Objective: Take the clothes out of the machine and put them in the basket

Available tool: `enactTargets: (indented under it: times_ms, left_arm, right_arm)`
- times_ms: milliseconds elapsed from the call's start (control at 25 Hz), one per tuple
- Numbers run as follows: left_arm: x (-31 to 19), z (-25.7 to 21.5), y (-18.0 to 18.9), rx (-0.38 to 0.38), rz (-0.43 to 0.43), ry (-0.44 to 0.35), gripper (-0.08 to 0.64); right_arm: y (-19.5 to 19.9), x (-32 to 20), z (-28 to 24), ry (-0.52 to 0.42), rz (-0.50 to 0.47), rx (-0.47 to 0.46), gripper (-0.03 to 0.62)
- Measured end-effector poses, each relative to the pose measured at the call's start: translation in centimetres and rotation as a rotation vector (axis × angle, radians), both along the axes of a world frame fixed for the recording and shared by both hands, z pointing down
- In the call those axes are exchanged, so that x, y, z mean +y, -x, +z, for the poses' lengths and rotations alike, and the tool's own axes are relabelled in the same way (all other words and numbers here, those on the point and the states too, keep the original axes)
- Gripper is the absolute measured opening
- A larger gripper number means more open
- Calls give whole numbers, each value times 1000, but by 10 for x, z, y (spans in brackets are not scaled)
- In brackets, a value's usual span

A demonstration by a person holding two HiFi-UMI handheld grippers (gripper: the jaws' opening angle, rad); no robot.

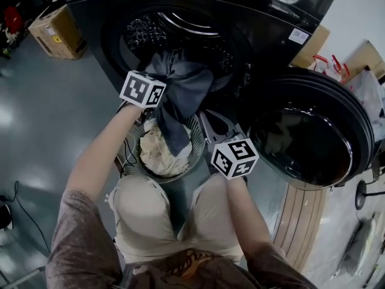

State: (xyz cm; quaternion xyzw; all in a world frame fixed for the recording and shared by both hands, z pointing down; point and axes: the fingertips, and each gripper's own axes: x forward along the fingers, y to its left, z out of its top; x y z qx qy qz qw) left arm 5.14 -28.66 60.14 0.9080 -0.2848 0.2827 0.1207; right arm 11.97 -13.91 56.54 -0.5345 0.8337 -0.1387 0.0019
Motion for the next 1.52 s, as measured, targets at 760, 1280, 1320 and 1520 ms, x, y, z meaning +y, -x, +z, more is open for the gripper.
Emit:
enactTargets:
  times_ms: [760,1280,1320,1520]
  left_arm:
    - [148,-30,70,38,84,60,53]
    - [64,-46,39,66,-7,-155,340]
    - [51,-42,31,56,-12,-163,349]
    - [0,-16,-5,9,-20,-157,397]
  right_arm:
    - [6,-4,4,4,-19,-25,-3]
    - [12,1,-6,-16,-20,-26,-3]
    - [12,2,-6,-17,-21,-26,-3]
    - [13,6,-9,-17,-16,-23,-3]
